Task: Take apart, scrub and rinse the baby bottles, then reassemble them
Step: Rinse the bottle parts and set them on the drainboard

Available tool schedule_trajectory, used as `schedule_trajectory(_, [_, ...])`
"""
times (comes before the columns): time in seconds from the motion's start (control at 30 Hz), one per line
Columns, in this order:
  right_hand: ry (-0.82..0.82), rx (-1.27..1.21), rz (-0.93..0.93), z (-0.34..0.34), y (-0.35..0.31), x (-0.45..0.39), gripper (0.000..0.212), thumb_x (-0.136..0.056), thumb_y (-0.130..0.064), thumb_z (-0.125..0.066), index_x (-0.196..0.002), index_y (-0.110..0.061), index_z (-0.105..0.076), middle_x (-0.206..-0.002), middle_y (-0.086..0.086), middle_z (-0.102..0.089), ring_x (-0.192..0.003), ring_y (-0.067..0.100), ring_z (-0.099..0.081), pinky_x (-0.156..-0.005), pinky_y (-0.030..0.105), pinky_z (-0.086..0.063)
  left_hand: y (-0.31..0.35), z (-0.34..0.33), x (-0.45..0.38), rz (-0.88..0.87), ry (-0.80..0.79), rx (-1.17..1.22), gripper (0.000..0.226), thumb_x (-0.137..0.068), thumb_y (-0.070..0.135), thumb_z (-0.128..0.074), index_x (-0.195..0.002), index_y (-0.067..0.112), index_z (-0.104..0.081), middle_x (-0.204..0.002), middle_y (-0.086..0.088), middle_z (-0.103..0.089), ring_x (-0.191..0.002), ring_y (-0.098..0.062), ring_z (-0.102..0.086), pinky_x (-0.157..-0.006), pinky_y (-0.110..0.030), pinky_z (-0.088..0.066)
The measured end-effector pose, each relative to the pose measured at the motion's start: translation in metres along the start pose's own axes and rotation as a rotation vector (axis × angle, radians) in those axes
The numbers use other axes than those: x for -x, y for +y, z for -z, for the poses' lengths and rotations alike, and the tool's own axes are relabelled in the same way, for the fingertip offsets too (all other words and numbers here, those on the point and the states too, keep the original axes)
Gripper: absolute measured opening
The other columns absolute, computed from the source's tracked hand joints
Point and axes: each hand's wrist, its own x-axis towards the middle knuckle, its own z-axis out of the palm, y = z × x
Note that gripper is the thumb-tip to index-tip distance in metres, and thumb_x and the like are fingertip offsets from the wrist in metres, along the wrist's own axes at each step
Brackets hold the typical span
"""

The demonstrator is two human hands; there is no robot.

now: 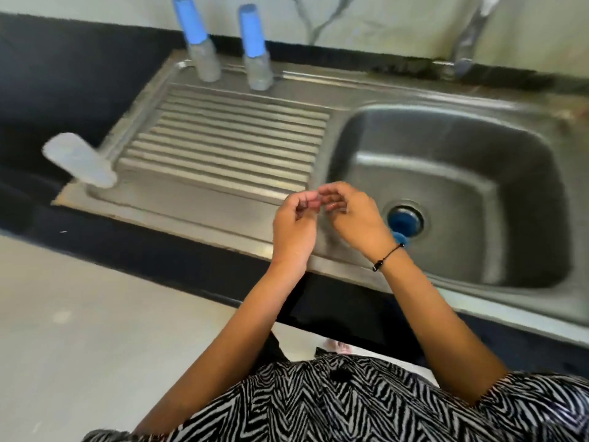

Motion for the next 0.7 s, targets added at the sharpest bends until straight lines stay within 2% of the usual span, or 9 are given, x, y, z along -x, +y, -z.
schedule_trajectory(0.07, [0.048, 0.019, -0.024, 0.028, 0.019, 0.012, 0.046, -0.076, 0.017, -0.047, -0.111, -0.01, -0.061, -0.085, -0.014, -0.06, -0.082, 0.003, -0.058, -0.086, 0.018, -0.048, -0.001, -0.033, 0.008, 0.003, -0.076, -0.047, 0.039, -0.088, -0.007, -0.047, -0.085, 0.029, -0.062, -0.09, 0.008, -0.065, -0.091, -0.007, -0.061, -0.092, -0.024, -0.047])
schedule_trajectory(0.17, [0.114, 0.01, -0.092, 0.057, 0.043, 0.023, 0.044, -0.077, 0.017, -0.048, -0.111, -0.007, -0.061, -0.094, 0.0, -0.067, -0.087, 0.01, -0.059, -0.089, 0.024, -0.049, -0.001, -0.069, 0.013, 0.009, -0.174, -0.111, 0.039, -0.087, -0.008, -0.048, -0.084, 0.029, -0.062, -0.088, 0.009, -0.065, -0.095, -0.015, -0.063, -0.096, -0.031, -0.048])
schedule_trajectory(0.3, [0.183, 0.038, -0.156, 0.082, 0.059, 0.027, 0.044, -0.078, 0.016, -0.046, -0.113, -0.007, -0.062, -0.101, 0.006, -0.067, -0.089, 0.011, -0.059, -0.089, 0.023, -0.048, -0.003, -0.096, 0.005, 0.03, -0.263, -0.154, 0.031, -0.087, -0.007, -0.049, -0.091, 0.02, -0.064, -0.084, 0.011, -0.064, -0.092, -0.013, -0.063, -0.095, -0.029, -0.049])
schedule_trajectory(0.43, [0.254, 0.105, -0.245, 0.106, 0.073, 0.02, 0.042, -0.08, 0.014, -0.044, -0.112, -0.005, -0.063, -0.103, 0.009, -0.067, -0.095, 0.018, -0.061, -0.085, 0.017, -0.045, -0.015, -0.117, -0.02, 0.11, -0.31, -0.2, 0.032, -0.086, -0.005, -0.052, -0.083, 0.024, -0.065, -0.084, 0.007, -0.066, -0.093, -0.015, -0.062, -0.095, -0.033, -0.049])
schedule_trajectory(0.53, [0.194, 0.211, -0.305, 0.122, 0.089, 0.01, 0.036, -0.081, 0.011, -0.048, -0.111, -0.003, -0.063, -0.105, 0.011, -0.067, -0.099, 0.022, -0.062, -0.08, 0.01, -0.039, -0.018, -0.131, -0.038, 0.193, -0.359, -0.246, 0.027, -0.088, -0.004, -0.049, -0.089, 0.018, -0.065, -0.088, 0.002, -0.066, -0.091, -0.014, -0.06, -0.084, -0.024, -0.046])
schedule_trajectory(0.6, [0.099, 0.318, -0.356, 0.129, 0.103, 0.001, 0.032, -0.084, 0.005, -0.052, -0.113, -0.005, -0.062, -0.108, 0.01, -0.066, -0.102, 0.022, -0.06, -0.076, 0.009, -0.035, -0.022, -0.141, -0.05, 0.245, -0.419, -0.299, 0.025, -0.089, -0.003, -0.048, -0.097, 0.013, -0.065, -0.099, -0.006, -0.068, -0.097, -0.018, -0.061, -0.082, -0.024, -0.044])
schedule_trajectory(0.7, [-0.068, 0.506, -0.405, 0.127, 0.122, -0.018, 0.028, -0.086, -0.007, -0.058, -0.113, -0.008, -0.062, -0.113, 0.01, -0.064, -0.107, 0.027, -0.058, -0.084, 0.024, -0.041, -0.036, -0.154, -0.065, 0.337, -0.513, -0.446, 0.025, -0.089, -0.001, -0.05, -0.109, 0.005, -0.065, -0.114, -0.015, -0.066, -0.112, -0.027, -0.059, -0.093, -0.033, -0.045])
